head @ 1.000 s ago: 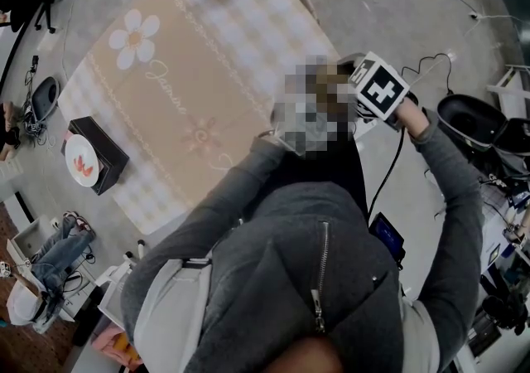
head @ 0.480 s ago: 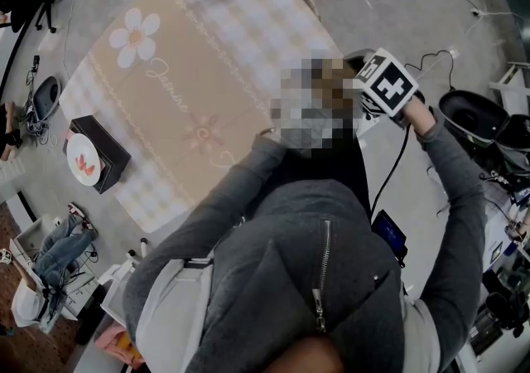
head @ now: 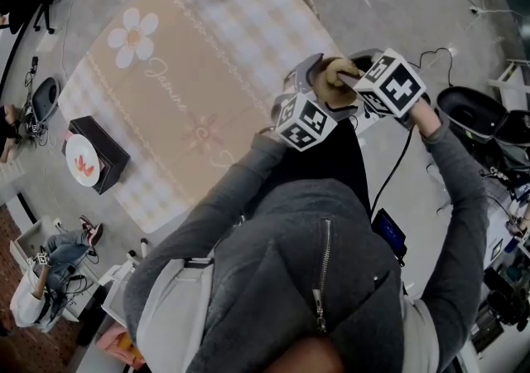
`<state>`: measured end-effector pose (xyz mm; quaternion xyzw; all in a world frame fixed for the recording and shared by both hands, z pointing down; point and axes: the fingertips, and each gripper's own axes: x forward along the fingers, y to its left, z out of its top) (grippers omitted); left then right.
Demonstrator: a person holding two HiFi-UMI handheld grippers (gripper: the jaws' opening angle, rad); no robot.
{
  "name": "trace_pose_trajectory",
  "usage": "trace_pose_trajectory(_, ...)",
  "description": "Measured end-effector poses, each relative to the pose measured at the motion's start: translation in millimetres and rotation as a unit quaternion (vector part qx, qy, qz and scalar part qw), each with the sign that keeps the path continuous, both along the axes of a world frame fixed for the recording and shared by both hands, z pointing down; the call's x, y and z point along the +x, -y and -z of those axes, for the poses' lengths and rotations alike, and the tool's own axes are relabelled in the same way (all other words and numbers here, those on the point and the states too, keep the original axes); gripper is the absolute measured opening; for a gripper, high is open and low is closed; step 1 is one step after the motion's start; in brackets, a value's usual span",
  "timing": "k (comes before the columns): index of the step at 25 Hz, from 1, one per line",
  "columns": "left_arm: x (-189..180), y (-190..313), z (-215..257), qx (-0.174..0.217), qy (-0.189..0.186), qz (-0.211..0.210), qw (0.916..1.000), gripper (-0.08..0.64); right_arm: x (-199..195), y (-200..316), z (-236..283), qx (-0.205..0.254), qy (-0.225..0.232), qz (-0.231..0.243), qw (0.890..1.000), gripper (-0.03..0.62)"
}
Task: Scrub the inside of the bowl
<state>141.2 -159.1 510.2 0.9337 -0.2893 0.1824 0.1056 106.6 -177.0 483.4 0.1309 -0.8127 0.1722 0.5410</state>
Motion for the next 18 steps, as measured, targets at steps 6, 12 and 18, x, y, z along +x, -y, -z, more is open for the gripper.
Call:
trace_pose_trajectory(6, 0.2, 1.0, -0.6, 0.000, 0.000, 0.001, 1.0000, 0.594, 7.3, -1.3, 2.1, 0.002, -0.002, -0.006, 1.000, 0.106)
trace_pose_trajectory(12, -0.1, 1.1, -0.2, 0.000, 0.000, 0.001, 1.0000, 0.594, 13.5, -5.3, 5.2, 0.006, 0.000, -0.012, 1.000, 0.106)
trace_pose_trajectory(18, 0.5, 0.9, -1.0, 0.000, 0.000, 0.000, 1.0000, 0.594, 22.0, -14.4, 4.5, 0.001, -0.003, -0.018, 1.000, 0.104)
